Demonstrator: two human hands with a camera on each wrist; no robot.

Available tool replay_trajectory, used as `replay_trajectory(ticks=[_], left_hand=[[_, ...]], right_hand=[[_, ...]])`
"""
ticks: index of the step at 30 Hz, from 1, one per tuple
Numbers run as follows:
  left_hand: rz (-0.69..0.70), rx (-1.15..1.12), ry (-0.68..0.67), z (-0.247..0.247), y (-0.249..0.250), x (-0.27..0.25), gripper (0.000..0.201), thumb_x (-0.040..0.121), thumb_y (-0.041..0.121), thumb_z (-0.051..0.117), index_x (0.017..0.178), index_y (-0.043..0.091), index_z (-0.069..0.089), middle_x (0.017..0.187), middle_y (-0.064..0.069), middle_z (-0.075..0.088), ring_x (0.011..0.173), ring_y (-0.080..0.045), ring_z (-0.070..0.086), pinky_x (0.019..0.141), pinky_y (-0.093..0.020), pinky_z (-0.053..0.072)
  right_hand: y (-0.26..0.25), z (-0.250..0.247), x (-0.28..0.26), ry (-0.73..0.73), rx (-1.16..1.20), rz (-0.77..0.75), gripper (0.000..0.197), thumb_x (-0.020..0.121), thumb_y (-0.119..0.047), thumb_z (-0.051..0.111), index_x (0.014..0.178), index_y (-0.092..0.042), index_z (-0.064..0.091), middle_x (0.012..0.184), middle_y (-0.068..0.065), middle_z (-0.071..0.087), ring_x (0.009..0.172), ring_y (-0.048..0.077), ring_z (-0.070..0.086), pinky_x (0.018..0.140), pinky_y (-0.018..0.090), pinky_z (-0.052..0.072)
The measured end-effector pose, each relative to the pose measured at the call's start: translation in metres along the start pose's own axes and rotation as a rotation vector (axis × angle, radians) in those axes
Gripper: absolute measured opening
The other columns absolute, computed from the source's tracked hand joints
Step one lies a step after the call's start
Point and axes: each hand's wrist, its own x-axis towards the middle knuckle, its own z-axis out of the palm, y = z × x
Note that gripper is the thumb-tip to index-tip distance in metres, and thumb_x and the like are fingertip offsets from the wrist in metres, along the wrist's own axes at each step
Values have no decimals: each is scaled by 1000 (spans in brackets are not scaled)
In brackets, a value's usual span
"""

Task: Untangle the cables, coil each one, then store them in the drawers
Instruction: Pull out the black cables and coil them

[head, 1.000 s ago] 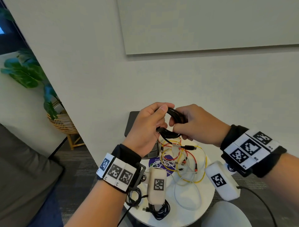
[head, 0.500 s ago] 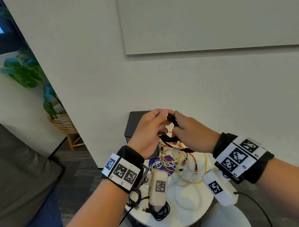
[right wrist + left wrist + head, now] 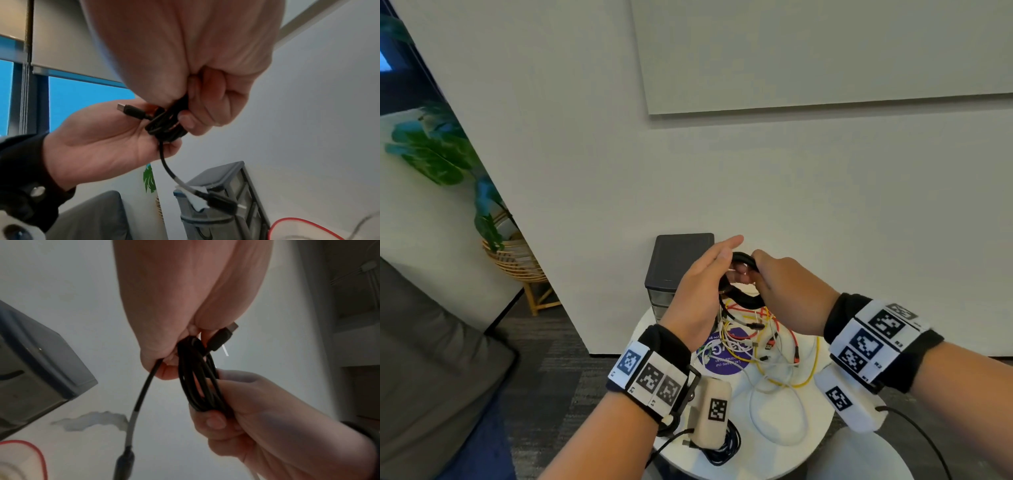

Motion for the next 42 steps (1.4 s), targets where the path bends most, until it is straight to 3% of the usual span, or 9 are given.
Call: replay_trajectory(ticks=[4,9,15,18,24,27,31,35,42], left_hand=[[-30,-205,-40,-4,-12,-10,41,111,28,33,149,19,46,117,-13,72,116,-31,67,100,-40,54],[-12,-262,-117,0,-21,-12,64,95,13,49,156,23,32,138,-8,64,134,-25,56,113,-45,42],[-14,-179,182,25,-17,-2,24,107,24,48,126,15,59,114,-5,72,119,-22,64,112,-46,45],[-20,-238,288,28,-13,1,26,107,32,48,93,12,58,85,-3,56,94,-23,56,93,-35,46],[-6,-449,277,31,3,2,33,109,23,44,140,18,54,59,11,61,62,-6,54,66,-23,46],[6,-431,274,30,5,2,32,110,23,42,139,20,54,56,12,58,54,-2,54,54,-19,47],[8,-484,372,22,-3,7,39,109,25,45,137,-1,52,67,4,39,63,-11,39,66,-27,39],[8,-510,418,10,-10,13,20,109,22,46,99,15,61,67,4,38,61,-10,35,64,-26,34],[56,-407,393,9,-17,19,23,110,22,40,114,15,62,68,5,36,59,-8,34,63,-24,32]], right_hand=[[5,-2,5,61,-1,52,5,106,-15,40,109,-13,45,78,5,56,61,20,53,54,27,36],[4,-3,12,107,55,110,10,106,-13,40,113,-11,47,83,6,58,66,19,56,56,26,37],[-12,1,15,154,228,90,5,106,-15,40,105,-13,45,82,0,57,64,11,53,52,17,33],[-14,3,18,155,333,107,16,107,-14,35,109,-12,51,86,1,58,67,11,54,55,18,35],[-11,5,23,105,519,122,21,106,-17,35,109,-12,55,86,0,61,65,12,58,58,23,47],[-13,5,22,73,548,101,21,107,-23,36,109,-13,55,76,-1,60,53,7,55,49,18,40],[-13,1,15,13,695,97,23,105,-34,47,119,-17,54,78,9,66,51,11,56,47,23,43],[-3,1,4,-86,730,81,36,95,-20,68,127,-20,54,95,12,69,60,18,64,54,26,51],[-5,7,-14,-63,184,-75,14,95,-20,66,88,-8,71,74,10,70,58,20,63,62,34,53]])
